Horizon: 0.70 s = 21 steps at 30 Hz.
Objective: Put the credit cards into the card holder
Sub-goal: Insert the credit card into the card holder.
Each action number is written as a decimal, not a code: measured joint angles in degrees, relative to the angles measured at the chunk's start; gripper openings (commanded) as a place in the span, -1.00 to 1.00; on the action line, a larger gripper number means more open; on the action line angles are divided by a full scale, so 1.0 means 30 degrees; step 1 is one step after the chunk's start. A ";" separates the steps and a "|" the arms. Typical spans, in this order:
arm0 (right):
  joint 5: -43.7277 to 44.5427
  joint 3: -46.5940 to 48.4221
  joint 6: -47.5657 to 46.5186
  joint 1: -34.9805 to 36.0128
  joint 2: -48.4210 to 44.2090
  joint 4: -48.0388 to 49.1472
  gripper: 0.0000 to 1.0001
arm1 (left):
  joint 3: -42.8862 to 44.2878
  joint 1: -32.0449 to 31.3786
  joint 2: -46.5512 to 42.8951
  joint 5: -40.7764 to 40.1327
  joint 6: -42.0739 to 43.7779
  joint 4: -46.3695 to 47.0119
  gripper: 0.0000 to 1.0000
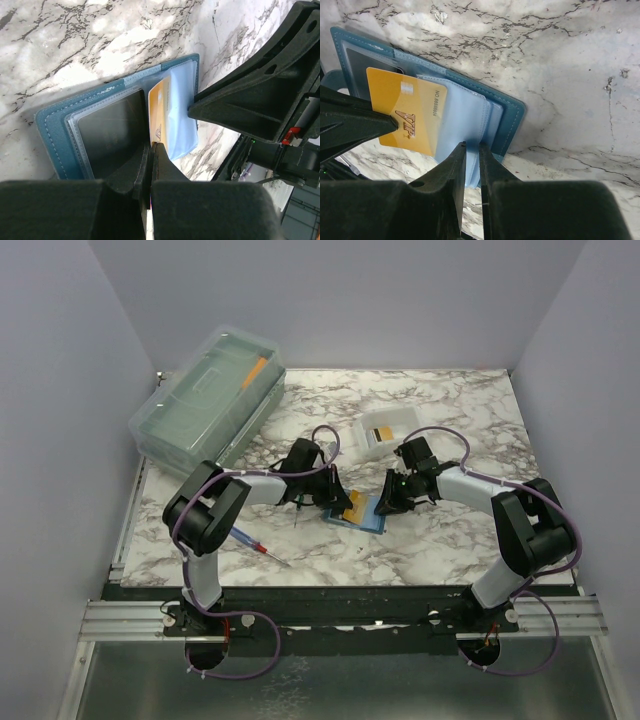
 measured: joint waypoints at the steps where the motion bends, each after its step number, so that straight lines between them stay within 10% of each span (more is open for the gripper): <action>1: 0.0000 0.0000 -0.0007 0.0000 0.0007 0.0007 -0.64 | 0.0117 -0.0036 -0.0058 -0.0080 0.0015 -0.0306 -1.00; 21: -0.0372 -0.0015 -0.0015 0.0007 0.0095 0.0270 -0.60 | 0.2346 -0.0073 -0.0066 -0.0189 0.4211 -0.4612 -1.00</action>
